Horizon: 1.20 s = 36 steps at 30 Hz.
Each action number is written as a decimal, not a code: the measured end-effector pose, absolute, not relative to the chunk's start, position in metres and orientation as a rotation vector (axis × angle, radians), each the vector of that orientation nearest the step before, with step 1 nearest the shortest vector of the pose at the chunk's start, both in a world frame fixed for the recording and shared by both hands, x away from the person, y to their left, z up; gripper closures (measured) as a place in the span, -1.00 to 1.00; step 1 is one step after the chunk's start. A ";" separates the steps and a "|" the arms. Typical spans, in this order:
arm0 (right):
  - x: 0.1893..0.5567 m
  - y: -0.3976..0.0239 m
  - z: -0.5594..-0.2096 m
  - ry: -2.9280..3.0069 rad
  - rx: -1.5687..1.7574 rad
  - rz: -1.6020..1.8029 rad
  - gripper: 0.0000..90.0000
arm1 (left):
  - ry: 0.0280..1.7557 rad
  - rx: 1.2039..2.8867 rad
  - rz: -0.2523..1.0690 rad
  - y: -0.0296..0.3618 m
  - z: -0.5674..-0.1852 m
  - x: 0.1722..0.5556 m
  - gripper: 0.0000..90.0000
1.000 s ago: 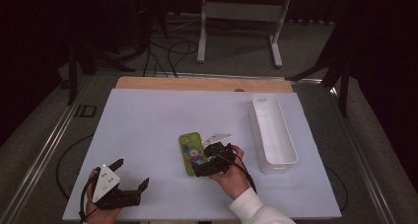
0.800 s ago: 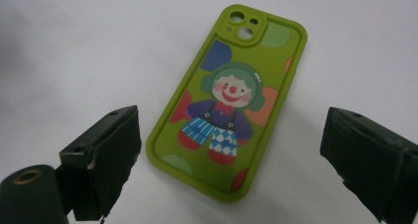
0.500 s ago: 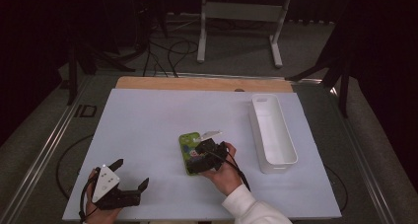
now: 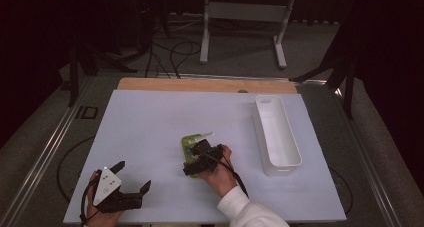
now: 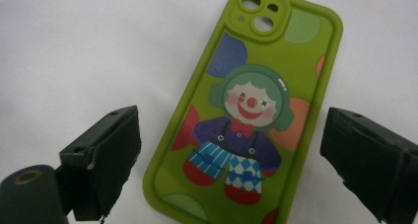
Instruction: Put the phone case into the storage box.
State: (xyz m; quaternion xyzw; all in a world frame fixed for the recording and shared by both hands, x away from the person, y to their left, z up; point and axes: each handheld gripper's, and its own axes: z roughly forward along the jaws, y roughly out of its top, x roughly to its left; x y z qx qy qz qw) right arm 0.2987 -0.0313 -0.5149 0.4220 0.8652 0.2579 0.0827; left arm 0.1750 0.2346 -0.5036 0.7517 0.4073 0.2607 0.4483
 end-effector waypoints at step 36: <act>0.301 -0.020 -0.531 2.564 1.344 0.607 -0.81 | 1.005 1.863 0.649 0.235 -0.503 0.175 -1.00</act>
